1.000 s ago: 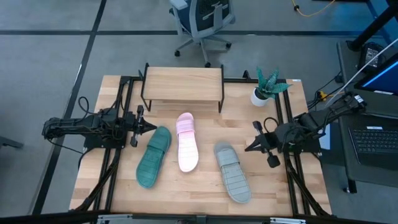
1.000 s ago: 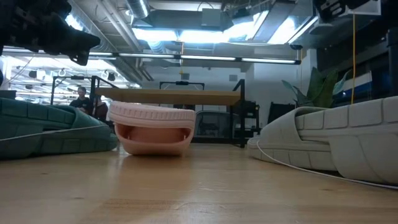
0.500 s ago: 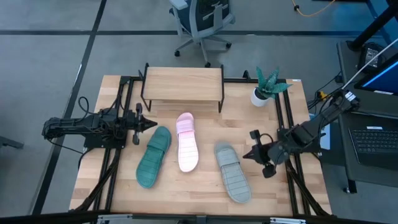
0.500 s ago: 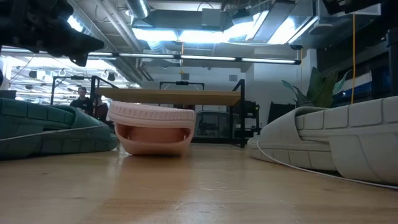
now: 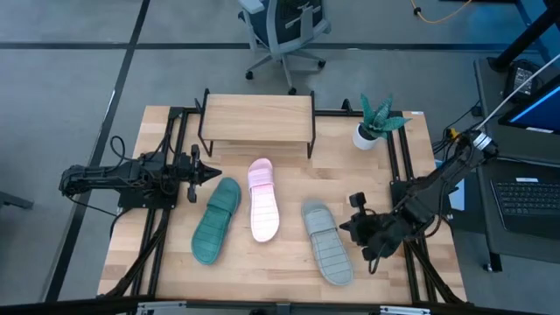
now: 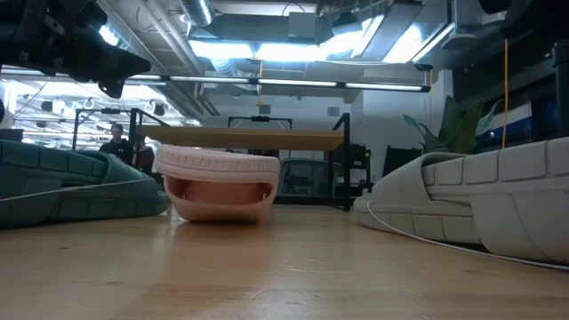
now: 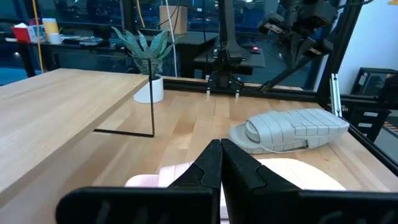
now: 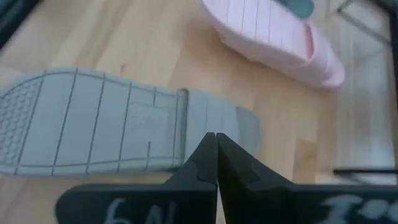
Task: Pick and place slippers onto the shelf
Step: Put the pair of gray slippers on the shelf
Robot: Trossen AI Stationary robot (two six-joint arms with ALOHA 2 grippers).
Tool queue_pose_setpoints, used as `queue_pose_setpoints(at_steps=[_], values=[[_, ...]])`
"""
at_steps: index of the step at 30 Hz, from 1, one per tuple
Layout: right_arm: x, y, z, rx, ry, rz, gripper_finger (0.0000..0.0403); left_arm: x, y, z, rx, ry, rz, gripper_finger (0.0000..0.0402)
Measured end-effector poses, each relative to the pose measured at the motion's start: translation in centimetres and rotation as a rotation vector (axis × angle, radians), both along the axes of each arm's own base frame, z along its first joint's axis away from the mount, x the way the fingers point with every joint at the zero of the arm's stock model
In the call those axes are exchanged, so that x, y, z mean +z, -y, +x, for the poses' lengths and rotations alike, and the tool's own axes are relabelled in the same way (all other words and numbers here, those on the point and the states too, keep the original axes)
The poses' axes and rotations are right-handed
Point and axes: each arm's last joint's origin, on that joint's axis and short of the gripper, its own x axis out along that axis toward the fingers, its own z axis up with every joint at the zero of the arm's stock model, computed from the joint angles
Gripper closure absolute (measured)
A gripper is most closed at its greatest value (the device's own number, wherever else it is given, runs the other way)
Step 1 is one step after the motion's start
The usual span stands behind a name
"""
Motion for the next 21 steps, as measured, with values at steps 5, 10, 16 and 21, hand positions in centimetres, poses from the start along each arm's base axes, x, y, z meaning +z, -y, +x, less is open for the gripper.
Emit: queue_pose_setpoints(at_steps=[5,10,16,21], values=[[-0.1,-0.6,1.0,-0.090,-0.014,-0.069,0.0394,0.0,0.0,0.0,0.000,0.000,0.000,0.0401],[-0.7,-0.9,1.4,-0.108,-0.022,-0.138,0.0380,0.0,0.0,0.0,-0.001,-0.001,0.006,0.0401],[-1.1,-0.9,1.6,-0.177,0.007,-0.128,0.0346,-0.1,0.0,0.0,-0.001,-0.008,0.008,0.0401],[-1.1,-1.0,1.7,-0.184,0.010,-0.120,0.0283,-0.1,0.0,0.0,-0.001,-0.010,0.008,0.0401]])
